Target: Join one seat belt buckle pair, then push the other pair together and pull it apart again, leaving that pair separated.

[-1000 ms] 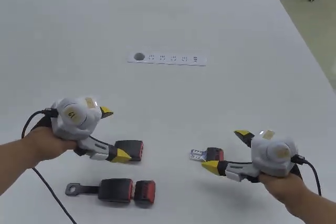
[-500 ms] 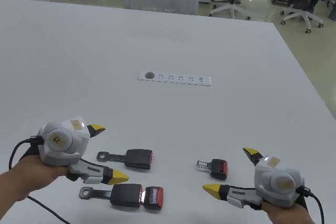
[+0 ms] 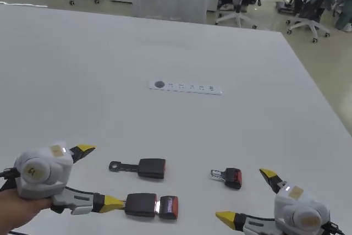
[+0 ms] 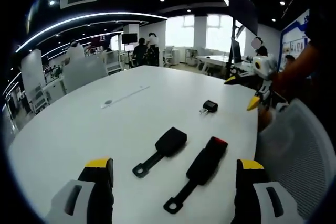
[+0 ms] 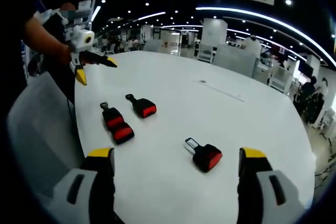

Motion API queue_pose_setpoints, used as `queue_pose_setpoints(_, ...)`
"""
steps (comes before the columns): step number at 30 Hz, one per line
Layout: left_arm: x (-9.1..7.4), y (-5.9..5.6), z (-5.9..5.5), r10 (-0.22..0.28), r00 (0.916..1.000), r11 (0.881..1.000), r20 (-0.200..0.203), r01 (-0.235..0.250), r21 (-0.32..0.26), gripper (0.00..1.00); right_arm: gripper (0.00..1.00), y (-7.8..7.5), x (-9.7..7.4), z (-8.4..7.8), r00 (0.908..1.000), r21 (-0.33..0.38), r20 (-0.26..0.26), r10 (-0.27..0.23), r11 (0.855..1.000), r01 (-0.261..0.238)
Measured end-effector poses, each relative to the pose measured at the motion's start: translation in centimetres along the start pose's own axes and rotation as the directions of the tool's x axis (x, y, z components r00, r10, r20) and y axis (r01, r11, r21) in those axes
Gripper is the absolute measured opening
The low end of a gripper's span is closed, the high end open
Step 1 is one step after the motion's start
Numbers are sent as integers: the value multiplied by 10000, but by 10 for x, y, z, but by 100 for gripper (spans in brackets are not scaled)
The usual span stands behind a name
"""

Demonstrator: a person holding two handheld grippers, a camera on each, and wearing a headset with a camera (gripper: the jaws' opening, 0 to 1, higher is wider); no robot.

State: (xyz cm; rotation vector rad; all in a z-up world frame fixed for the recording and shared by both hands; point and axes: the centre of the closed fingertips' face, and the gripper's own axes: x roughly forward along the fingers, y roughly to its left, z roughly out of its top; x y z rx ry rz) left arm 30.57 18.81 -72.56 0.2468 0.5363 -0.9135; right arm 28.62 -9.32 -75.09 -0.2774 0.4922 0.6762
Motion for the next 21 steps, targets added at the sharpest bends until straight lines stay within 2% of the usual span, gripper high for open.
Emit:
queue_pose_setpoints(7,-6,-3,-3,79,9998,9995,203,-73,-295,100,100,10,-7,-7,9999,87,-131,-107,9999,108)
queue_pose_setpoints(11,-11,-6,-6,261,9990,9986,354,-244,-479,100,100,13,-10,-4,9997,146,-81,-239,9996,240)
queue_pose_setpoints(15,-14,-8,-12,299,9989,9974,351,-275,-662,100,100,18,-10,-3,9997,25,-74,-225,9997,225)
queue_pose_setpoints(21,-15,-9,-12,263,9990,9974,371,-237,-678,100,100,17,-8,-4,9994,-172,-181,-304,9994,301)
